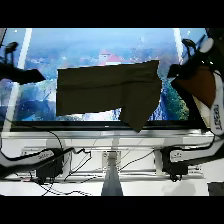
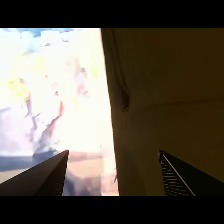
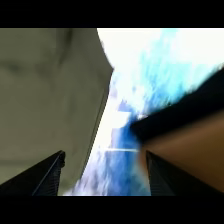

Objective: Fold the clothes and pants, and hang the long-sleeved shirts on hangers.

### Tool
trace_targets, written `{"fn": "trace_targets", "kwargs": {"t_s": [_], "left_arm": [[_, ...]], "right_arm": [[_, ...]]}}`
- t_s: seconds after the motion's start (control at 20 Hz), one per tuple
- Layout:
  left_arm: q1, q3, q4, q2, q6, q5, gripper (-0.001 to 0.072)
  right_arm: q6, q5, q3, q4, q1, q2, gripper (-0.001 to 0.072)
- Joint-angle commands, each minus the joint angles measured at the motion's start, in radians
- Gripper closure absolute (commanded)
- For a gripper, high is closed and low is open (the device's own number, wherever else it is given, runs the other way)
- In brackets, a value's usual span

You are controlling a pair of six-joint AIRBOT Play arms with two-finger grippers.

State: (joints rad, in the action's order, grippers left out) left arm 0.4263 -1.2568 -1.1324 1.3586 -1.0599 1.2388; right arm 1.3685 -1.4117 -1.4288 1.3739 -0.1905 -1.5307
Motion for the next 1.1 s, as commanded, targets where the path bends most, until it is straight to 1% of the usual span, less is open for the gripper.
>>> {"fn": "trace_targets", "kwargs": {"t_s": [0.0,0.15,0.3,0.45,0.5,0.6,0.65,0.7,0.75,0.8,0.85,0.95,1.0,1.05], "left_arm": [[0.132,0.148,0.093,-0.114,0.001,-0.012,0.0113],[0.179,0.325,0.093,-0.114,0.008,-0.013,0.0113],[0.181,0.466,0.094,-0.113,0.053,-0.027,0.0113],[0.18,0.542,0.099,-0.113,0.053,-0.078,0.0113],[0.18,0.56,0.119,-0.113,0.054,-0.092,0.0113],[0.18,0.592,0.148,-0.113,0.054,-0.116,0.0113],[0.18,0.607,0.153,-0.113,0.054,-0.126,0.0113],[0.18,0.618,0.154,-0.113,0.054,-0.129,0.0113],[0.18,0.626,0.155,-0.113,0.054,-0.128,0.0114],[0.18,0.636,0.158,-0.113,0.054,-0.128,0.0113],[0.18,0.646,0.158,-0.113,0.053,-0.127,0.0113],[0.18,0.668,0.159,-0.113,0.054,-0.127,0.0114],[0.18,0.679,0.166,-0.113,0.054,-0.127,0.0114],[0.18,0.687,0.169,-0.113,0.054,-0.129,0.0114]], "right_arm": [[-0.074,0.035,0.36,-0.168,-0.055,0.202,0.0163],[-0.08,0.162,0.678,-0.262,-0.05,0.345,0.0163],[-0.08,0.293,0.886,-0.382,-0.05,0.395,0.0163],[-0.08,0.447,1.0,-0.496,-0.05,0.395,0.0165],[-0.08,0.476,1.022,-0.551,-0.05,0.393,0.0214],[-0.082,0.49,1.04,-0.612,-0.049,0.379,0.0221],[-0.09,0.491,1.04,-0.62,-0.05,0.369,0.0221],[-0.089,0.491,1.04,-0.625,-0.05,0.358,0.0237],[-0.09,0.488,1.04,-0.633,-0.049,0.351,0.0352],[-0.089,0.483,1.04,-0.649,-0.049,0.347,0.0536],[-0.097,0.477,1.04,-0.662,-0.049,0.345,0.0583],[-0.168,0.47,1.04,-0.682,-0.05,0.346,0.0586],[-0.201,0.466,1.04,-0.685,-0.05,0.346,0.0665],[-0.217,0.463,1.04,-0.684,-0.05,0.346,0.0694]]}}
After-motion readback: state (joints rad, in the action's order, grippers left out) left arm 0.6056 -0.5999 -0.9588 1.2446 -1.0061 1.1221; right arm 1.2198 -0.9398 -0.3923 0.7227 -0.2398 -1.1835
